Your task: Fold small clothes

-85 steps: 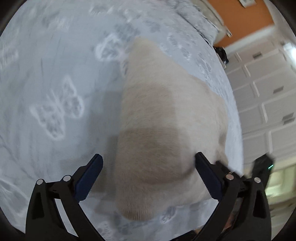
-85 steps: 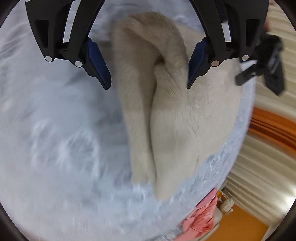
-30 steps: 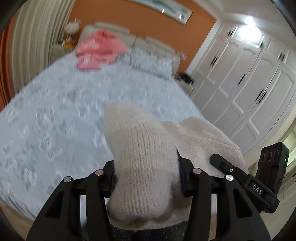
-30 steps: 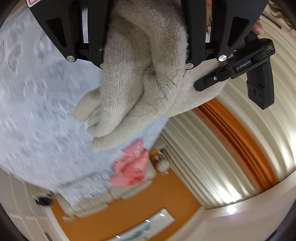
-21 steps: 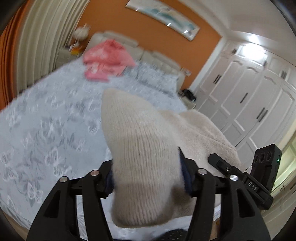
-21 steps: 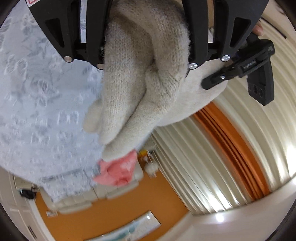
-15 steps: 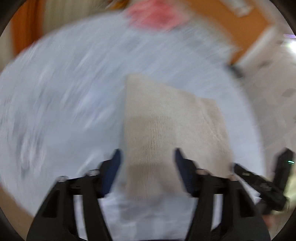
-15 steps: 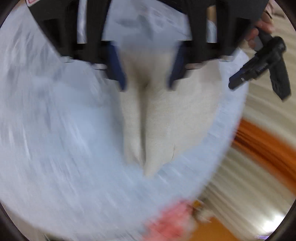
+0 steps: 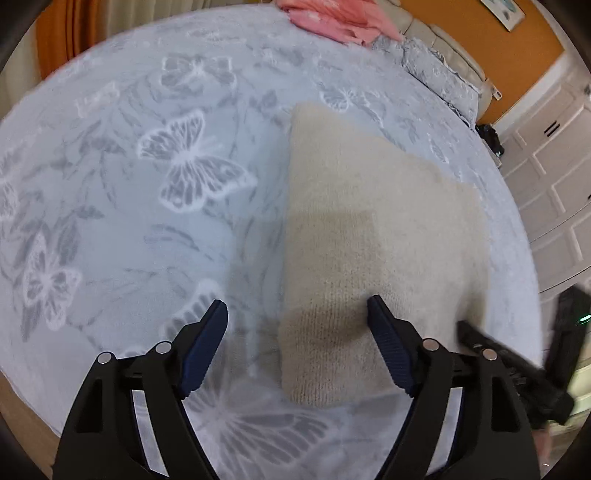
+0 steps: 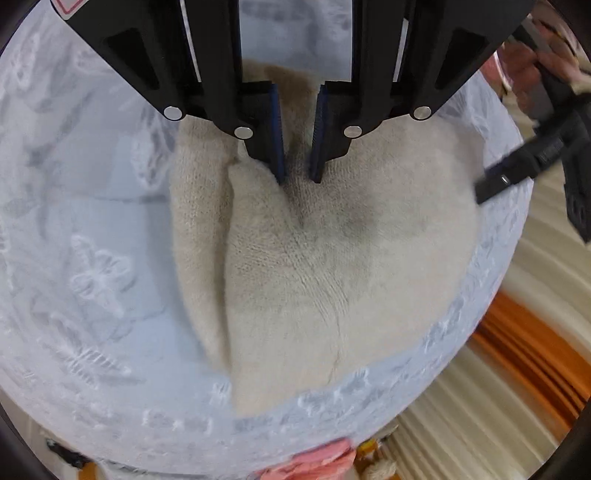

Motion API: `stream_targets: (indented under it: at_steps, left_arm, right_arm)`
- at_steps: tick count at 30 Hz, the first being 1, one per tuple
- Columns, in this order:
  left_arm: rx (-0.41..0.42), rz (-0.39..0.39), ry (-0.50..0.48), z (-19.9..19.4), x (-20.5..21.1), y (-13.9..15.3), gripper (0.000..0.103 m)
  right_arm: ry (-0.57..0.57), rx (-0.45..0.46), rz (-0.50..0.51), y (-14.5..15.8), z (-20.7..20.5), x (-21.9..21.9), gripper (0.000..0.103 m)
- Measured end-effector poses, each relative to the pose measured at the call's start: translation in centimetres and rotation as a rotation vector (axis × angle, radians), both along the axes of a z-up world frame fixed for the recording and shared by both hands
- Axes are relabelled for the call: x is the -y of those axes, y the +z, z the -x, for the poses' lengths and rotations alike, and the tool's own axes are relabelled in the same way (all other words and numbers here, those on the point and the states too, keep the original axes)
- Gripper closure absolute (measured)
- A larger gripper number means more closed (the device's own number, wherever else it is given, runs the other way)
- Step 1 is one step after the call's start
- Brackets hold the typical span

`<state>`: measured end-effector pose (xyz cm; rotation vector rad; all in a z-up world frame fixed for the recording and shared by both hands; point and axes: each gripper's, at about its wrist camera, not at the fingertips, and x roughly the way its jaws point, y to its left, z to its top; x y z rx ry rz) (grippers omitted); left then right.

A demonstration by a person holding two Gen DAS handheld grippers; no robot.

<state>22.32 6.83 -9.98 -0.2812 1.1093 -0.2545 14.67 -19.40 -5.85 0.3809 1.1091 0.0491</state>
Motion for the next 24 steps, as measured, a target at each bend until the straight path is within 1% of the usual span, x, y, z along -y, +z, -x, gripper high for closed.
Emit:
stream_targets:
  at_steps: [1, 3, 4, 5, 6, 7, 9, 10, 11, 12, 13, 14, 17, 20, 22, 24]
  left_arm:
    - [0.033, -0.013, -0.011, 0.4, 0.2, 1.1, 0.031]
    - [0.099, -0.044, -0.032, 1.5, 0.8, 3.6, 0.031]
    - [0.136, -0.062, -0.031, 2.1, 1.0, 4.7, 0.031]
    - [0.185, -0.085, -0.037, 3.1, 1.3, 6.2, 0.031]
    - [0.216, -0.107, -0.046, 3.8, 1.7, 7.2, 0.03]
    - [0.255, -0.144, -0.061, 4.8, 2.4, 8.6, 0.029]
    - [0.305, -0.202, -0.081, 6.2, 3.2, 10.3, 0.016]
    - [0.328, -0.231, -0.087, 6.8, 3.6, 11.0, 0.014]
    - [0.355, -0.272, -0.092, 7.9, 4.1, 11.9, 0.013]
    - [0.362, -0.286, -0.098, 8.2, 4.2, 12.1, 0.013]
    - [0.366, -0.296, -0.117, 9.0, 4.5, 12.7, 0.013]
    - [0.366, -0.297, -0.122, 9.5, 4.6, 12.9, 0.013]
    - [0.357, -0.303, -0.124, 11.3, 4.5, 13.3, 0.013]
    - [0.369, -0.323, -0.122, 12.9, 4.3, 13.6, 0.013]
    - [0.383, -0.34, -0.118, 14.3, 4.2, 13.7, 0.013]
    - [0.38, -0.344, -0.115, 15.1, 4.1, 13.6, 0.013]
  right_arm:
    - [-0.013, 0.005, 0.005, 1.2, 0.3, -0.1, 0.085]
    - [-0.041, 0.056, 0.024, 4.4, 1.9, -0.4, 0.078]
    - [-0.041, 0.072, 0.041, 5.1, 2.4, -0.5, 0.067]
    - [-0.042, 0.1, 0.076, 6.4, 3.3, -0.7, 0.055]
    - [-0.047, 0.121, 0.103, 7.5, 4.0, -0.8, 0.051]
    - [-0.053, 0.142, 0.134, 8.5, 4.9, -1.1, 0.045]
    - [-0.064, 0.164, 0.18, 9.7, 5.6, -1.2, 0.038]
    - [-0.067, 0.17, 0.209, 10.3, 6.5, -1.5, 0.033]
    - [-0.072, 0.173, 0.223, 10.6, 6.9, -1.6, 0.033]
    - [-0.078, 0.18, 0.229, 11.0, 7.6, -1.8, 0.032]
    - [-0.082, 0.18, 0.23, 11.1, 8.2, -2.0, 0.03]
    - [-0.089, 0.176, 0.229, 11.3, 9.0, -2.1, 0.028]
    - [-0.109, 0.176, 0.228, 11.4, 11.0, -2.2, 0.027]
    - [-0.126, 0.178, 0.232, 11.4, 12.8, -2.4, 0.026]
    - [-0.127, 0.186, 0.251, 11.6, 13.7, -2.6, 0.024]
    - [-0.122, 0.195, 0.265, 11.6, 14.6, -2.7, 0.024]
